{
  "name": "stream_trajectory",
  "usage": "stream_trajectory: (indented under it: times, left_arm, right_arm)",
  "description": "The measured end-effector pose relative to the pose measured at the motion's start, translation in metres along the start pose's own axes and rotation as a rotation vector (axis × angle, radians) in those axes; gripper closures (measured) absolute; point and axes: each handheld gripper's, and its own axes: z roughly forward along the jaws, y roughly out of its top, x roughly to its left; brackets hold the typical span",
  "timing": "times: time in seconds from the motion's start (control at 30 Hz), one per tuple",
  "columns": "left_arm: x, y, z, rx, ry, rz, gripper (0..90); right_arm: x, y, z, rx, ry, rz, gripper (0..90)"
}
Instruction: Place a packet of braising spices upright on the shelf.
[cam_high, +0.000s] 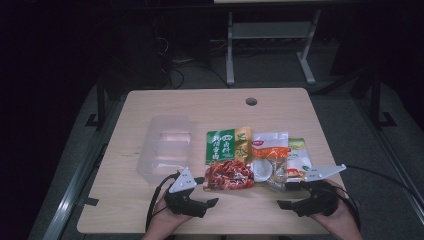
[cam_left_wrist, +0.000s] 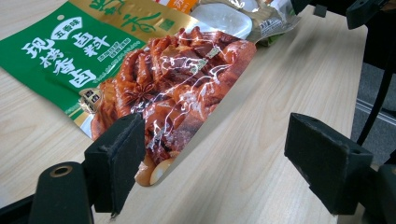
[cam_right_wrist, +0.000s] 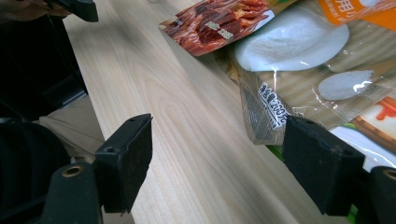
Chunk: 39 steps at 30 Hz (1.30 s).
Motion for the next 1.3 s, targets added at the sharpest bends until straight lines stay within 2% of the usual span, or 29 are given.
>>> stream_trajectory:
  times: [0.27,0.43,0.53,0.63,0.7,0.77,0.9,0.97,1.1,1.13,1.23,1.3]
  left_arm:
    - [-0.003,0.000,0.003,0.007,-0.012,0.013,20.0]
    - [-0.002,-0.001,0.003,0.003,-0.013,-0.006,20.1]
    - [-0.001,-0.001,0.002,-0.002,0.005,-0.005,20.2]
    - [-0.001,0.000,0.002,-0.010,0.012,-0.010,20.4]
    - [-0.002,0.000,0.003,-0.001,0.009,-0.005,21.0]
    - [-0.003,0.001,0.004,-0.002,0.008,0.000,21.2]
    - [-0.002,0.001,0.004,0.000,0.007,-0.003,21.6]
    - [-0.001,0.000,0.003,0.000,-0.001,-0.012,22.0]
    - [-0.001,0.001,0.001,-0.004,0.003,0.005,22.2]
    - [-0.001,0.001,0.000,-0.006,0.004,0.010,22.2]
    - [-0.001,0.002,-0.001,-0.011,0.010,0.020,22.7]
    - [-0.002,0.002,-0.001,-0.011,0.015,0.018,22.8]
  right_arm:
    - [0.002,0.002,-0.002,-0.016,0.002,0.002,24.0]
    - [0.001,0.005,0.000,-0.028,0.008,0.006,24.0]
    - [0.000,0.011,0.001,-0.049,0.022,0.016,24.0]
    - [-0.002,0.023,0.004,-0.040,0.013,0.011,24.0]
    - [-0.003,0.040,0.006,-0.031,0.008,-0.002,24.1]
    - [-0.005,0.049,0.009,-0.020,0.004,-0.009,24.1]
    - [-0.010,0.063,0.016,-0.004,0.009,0.006,25.8]
    - [-0.016,0.079,0.023,0.013,0.013,0.018,27.0]
    - [-0.021,0.098,0.031,0.041,0.009,0.013,27.8]
    - [-0.021,0.098,0.031,0.041,0.009,0.013,27.8]
    - [-0.030,0.118,0.040,0.063,0.027,0.028,29.9]
    - [-0.035,0.128,0.044,0.081,0.013,0.035,30.9]
